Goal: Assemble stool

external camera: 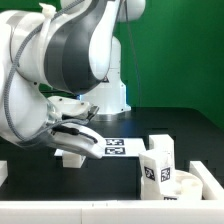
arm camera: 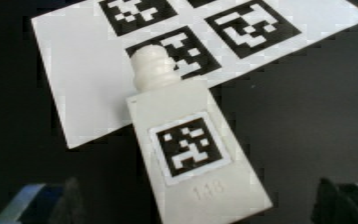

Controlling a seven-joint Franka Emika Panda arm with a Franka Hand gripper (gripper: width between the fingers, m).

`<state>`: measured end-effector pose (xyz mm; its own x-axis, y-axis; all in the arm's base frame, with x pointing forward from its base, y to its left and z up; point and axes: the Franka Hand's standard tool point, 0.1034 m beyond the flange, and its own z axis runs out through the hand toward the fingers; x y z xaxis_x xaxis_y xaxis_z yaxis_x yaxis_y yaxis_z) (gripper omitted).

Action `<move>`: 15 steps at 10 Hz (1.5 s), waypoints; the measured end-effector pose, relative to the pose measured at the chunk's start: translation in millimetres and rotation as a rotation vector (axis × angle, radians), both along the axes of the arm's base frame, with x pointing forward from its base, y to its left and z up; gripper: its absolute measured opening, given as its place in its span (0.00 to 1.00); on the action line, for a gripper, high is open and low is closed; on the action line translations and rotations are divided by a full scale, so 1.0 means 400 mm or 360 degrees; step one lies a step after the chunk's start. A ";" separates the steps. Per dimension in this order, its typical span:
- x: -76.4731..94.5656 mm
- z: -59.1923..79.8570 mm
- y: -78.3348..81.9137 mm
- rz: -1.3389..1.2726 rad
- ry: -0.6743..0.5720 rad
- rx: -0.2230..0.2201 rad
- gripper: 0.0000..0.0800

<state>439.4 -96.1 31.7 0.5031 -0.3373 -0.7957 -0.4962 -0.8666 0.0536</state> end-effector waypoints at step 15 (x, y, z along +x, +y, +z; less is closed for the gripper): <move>0.028 0.105 0.020 -0.0016 -0.0148 0.0024 0.42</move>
Offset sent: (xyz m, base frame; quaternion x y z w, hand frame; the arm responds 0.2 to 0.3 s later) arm -0.0230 0.0092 -0.0131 0.0238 0.0080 0.0049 0.9997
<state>450.7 -88.1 73.9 0.5714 -0.3310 -0.7510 -0.5073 -0.8618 -0.0061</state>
